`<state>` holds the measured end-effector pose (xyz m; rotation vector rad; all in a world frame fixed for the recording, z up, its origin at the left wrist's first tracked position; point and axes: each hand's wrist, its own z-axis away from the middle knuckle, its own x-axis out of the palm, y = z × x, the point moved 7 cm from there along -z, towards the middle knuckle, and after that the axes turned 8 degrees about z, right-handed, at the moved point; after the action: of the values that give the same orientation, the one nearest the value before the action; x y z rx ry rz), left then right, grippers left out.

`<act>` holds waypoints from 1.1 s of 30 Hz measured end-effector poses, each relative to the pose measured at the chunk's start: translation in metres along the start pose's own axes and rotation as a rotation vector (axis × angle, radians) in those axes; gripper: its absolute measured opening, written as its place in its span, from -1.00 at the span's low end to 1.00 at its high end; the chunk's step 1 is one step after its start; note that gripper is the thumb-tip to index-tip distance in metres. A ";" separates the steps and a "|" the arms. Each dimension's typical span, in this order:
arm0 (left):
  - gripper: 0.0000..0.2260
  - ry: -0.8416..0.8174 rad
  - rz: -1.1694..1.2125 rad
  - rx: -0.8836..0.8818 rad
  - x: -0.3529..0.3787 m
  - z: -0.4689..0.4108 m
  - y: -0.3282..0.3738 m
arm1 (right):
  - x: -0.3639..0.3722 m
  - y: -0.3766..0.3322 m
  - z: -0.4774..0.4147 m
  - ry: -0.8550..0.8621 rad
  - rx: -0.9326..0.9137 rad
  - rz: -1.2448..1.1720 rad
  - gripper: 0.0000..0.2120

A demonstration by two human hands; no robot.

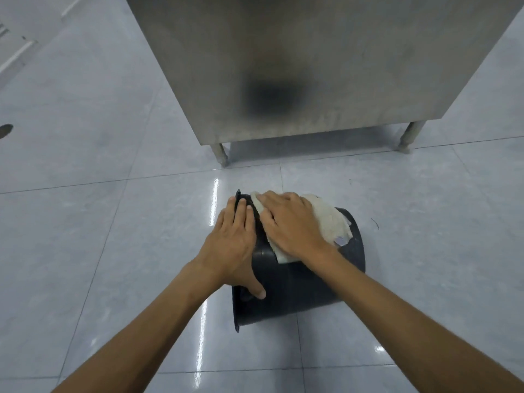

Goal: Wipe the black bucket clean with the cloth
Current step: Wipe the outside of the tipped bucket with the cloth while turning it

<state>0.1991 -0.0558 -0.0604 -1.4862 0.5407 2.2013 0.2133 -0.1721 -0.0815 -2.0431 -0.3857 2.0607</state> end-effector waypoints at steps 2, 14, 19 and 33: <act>0.45 -0.039 0.008 -0.014 0.002 -0.007 -0.005 | 0.003 0.006 0.045 0.109 0.048 0.041 -0.48; 0.44 -0.059 0.022 0.008 0.010 -0.007 -0.007 | -0.003 0.065 -0.003 -0.101 0.258 -0.003 -0.54; 0.48 -0.133 -0.017 -0.007 -0.006 -0.019 -0.008 | -0.001 0.069 -0.022 -0.205 0.293 -0.047 -0.62; 0.46 -0.296 -0.085 0.062 -0.011 -0.040 -0.008 | 0.040 0.000 0.141 0.337 0.041 0.164 -0.43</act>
<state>0.2381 -0.0722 -0.0645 -1.1038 0.4348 2.2610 0.0714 -0.1636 -0.1191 -2.4089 -0.1193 1.7390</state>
